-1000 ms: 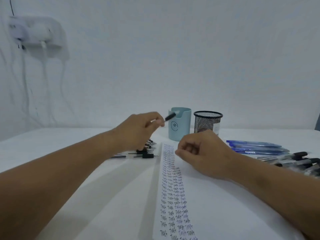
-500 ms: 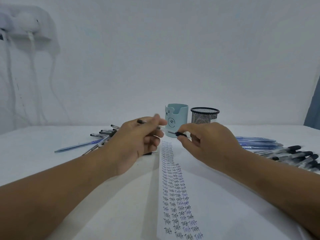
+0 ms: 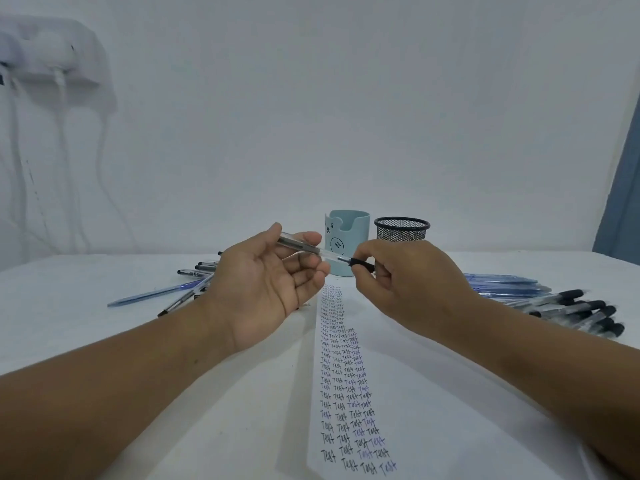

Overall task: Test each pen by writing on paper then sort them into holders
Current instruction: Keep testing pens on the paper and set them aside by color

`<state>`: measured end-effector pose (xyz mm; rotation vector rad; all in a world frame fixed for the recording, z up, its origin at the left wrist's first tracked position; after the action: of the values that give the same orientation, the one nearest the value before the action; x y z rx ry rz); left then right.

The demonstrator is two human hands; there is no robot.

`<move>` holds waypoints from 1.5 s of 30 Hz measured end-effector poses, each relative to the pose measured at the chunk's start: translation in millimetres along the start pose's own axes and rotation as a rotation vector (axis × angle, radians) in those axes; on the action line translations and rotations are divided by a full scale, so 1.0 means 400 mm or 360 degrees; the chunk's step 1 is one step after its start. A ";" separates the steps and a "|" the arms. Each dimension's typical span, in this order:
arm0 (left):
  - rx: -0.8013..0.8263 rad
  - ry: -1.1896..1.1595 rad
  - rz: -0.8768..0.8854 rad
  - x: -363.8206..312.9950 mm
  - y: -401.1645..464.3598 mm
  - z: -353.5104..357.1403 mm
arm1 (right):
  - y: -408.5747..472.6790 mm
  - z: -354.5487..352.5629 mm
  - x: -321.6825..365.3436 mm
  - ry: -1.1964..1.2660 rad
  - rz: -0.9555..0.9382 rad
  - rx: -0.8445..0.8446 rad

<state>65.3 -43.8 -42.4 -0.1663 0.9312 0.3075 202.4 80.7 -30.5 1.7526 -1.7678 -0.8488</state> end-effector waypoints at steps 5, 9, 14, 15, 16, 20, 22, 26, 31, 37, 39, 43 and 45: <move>0.0045 0.0244 -0.0079 -0.004 0.002 0.004 | 0.016 0.003 -0.013 -0.0248 0.0063 0.0260; -0.0257 0.1197 0.0189 0.000 0.007 -0.020 | 0.051 0.014 -0.062 0.0062 0.0358 0.0243; -0.0302 0.2503 0.0477 0.011 0.003 -0.064 | 0.072 0.065 -0.067 0.1145 0.0901 0.0220; -0.0316 0.2486 0.0482 0.005 0.002 -0.069 | 0.068 0.077 -0.064 0.1325 0.1015 0.0164; -0.0317 0.2493 0.0490 -0.001 0.003 -0.073 | 0.063 0.086 -0.063 0.1467 0.1108 0.0119; -0.0188 0.2887 0.0390 0.002 -0.007 -0.074 | 0.046 0.093 -0.069 0.1900 0.1228 -0.0028; -0.0188 0.2955 0.0333 0.002 -0.011 -0.066 | 0.040 0.082 -0.068 0.2154 0.1275 -0.0169; -0.0231 0.3006 0.0323 0.009 -0.011 -0.056 | 0.031 0.060 -0.082 0.2425 0.1329 -0.0384; -0.0223 0.2930 0.0305 0.014 -0.009 -0.058 | 0.018 0.014 -0.105 0.2785 0.1441 -0.0397; -0.0223 0.2894 0.0264 0.016 -0.003 -0.060 | 0.005 0.021 -0.100 0.2863 0.1417 -0.0460; -0.0220 0.2894 0.0258 0.016 -0.001 -0.061 | 0.004 0.019 -0.097 0.2879 0.1421 -0.0408; -0.0215 0.2906 0.0251 0.016 0.001 -0.064 | 0.003 0.020 -0.080 0.2802 0.1417 -0.0383; -0.0210 0.2904 0.0238 0.016 0.000 -0.064 | 0.008 0.022 -0.071 0.2849 0.1419 -0.0450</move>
<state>49.4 -49.3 -62.6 -0.5298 2.7374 0.3099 194.8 109.5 -32.1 0.6492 -0.7681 0.7148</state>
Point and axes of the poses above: each hand's wrist, its own y-axis towards the middle knuckle, its own z-axis out of the palm, x = y × z, the point moved 3 cm from there along y, towards the middle knuckle, and after that the axes turned 11 degrees about -z, right-handed, at the moved point
